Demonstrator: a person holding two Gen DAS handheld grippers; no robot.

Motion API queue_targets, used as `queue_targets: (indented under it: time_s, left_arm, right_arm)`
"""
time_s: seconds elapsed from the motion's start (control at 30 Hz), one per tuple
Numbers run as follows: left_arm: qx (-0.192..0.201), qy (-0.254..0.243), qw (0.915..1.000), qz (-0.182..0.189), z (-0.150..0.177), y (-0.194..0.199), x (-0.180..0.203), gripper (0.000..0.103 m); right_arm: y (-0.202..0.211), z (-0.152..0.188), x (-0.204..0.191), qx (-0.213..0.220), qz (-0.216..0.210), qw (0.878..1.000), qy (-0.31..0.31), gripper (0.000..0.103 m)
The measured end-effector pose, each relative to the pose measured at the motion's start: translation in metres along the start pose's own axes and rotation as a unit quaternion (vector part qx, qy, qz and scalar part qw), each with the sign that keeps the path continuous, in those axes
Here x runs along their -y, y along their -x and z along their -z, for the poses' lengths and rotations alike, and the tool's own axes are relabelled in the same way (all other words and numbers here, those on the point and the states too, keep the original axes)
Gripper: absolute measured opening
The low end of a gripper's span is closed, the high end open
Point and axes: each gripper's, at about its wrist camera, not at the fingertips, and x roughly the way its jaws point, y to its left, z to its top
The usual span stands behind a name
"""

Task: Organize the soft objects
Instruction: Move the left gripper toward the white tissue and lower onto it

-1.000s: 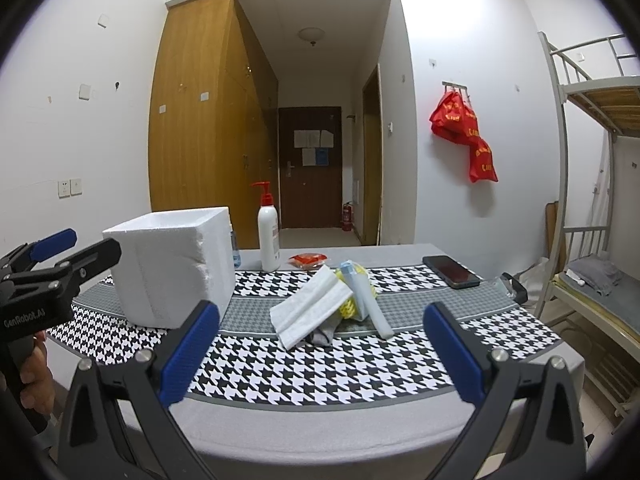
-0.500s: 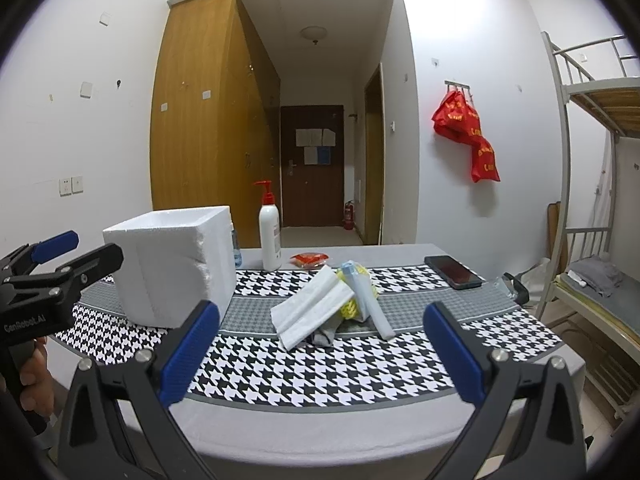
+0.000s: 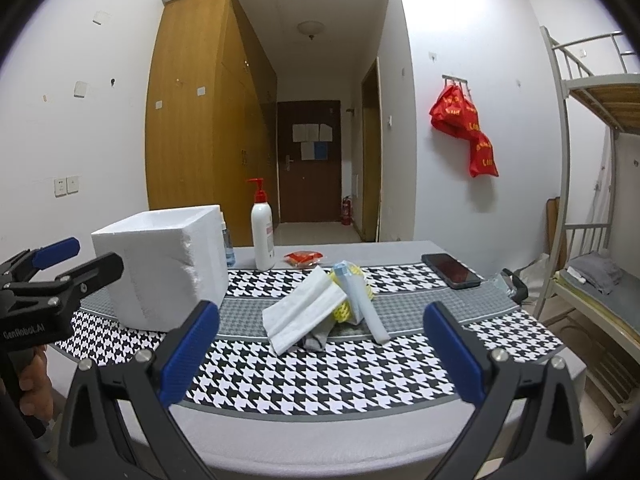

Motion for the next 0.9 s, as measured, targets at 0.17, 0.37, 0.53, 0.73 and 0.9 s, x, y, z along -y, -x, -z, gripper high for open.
queue_targets:
  time_s: [0.17,0.37,0.53,0.73,0.9]
  left_arm:
    - [-0.015,-0.01,0.9997,0.013,-0.004,-0.016,0.008,0.102]
    - [-0.039,-0.024,0.9984,0.034,-0.009,-0.037,0.017,0.102]
    - [-0.057,-0.036,0.9959,0.061,-0.014,-0.051,0.028,0.102]
    - [-0.083,-0.067,0.9916,0.073,-0.018,-0.076,0.043,0.102]
    - [-0.106,-0.067,0.9884,0.085,-0.02,-0.1,0.048,0.102]
  right_arm:
    - [-0.01,-0.002,0.011,-0.01,0.008,1.0,-0.004,0.103]
    - [-0.025,-0.004,0.024,-0.022,0.017,1.0,-0.012,0.103]
    - [-0.037,-0.006,0.033,-0.031,0.02,0.999,-0.019,0.103]
    - [-0.052,-0.004,0.046,-0.045,0.027,0.998,-0.026,0.103]
    - [-0.063,-0.002,0.053,-0.055,0.032,0.998,-0.027,0.103]
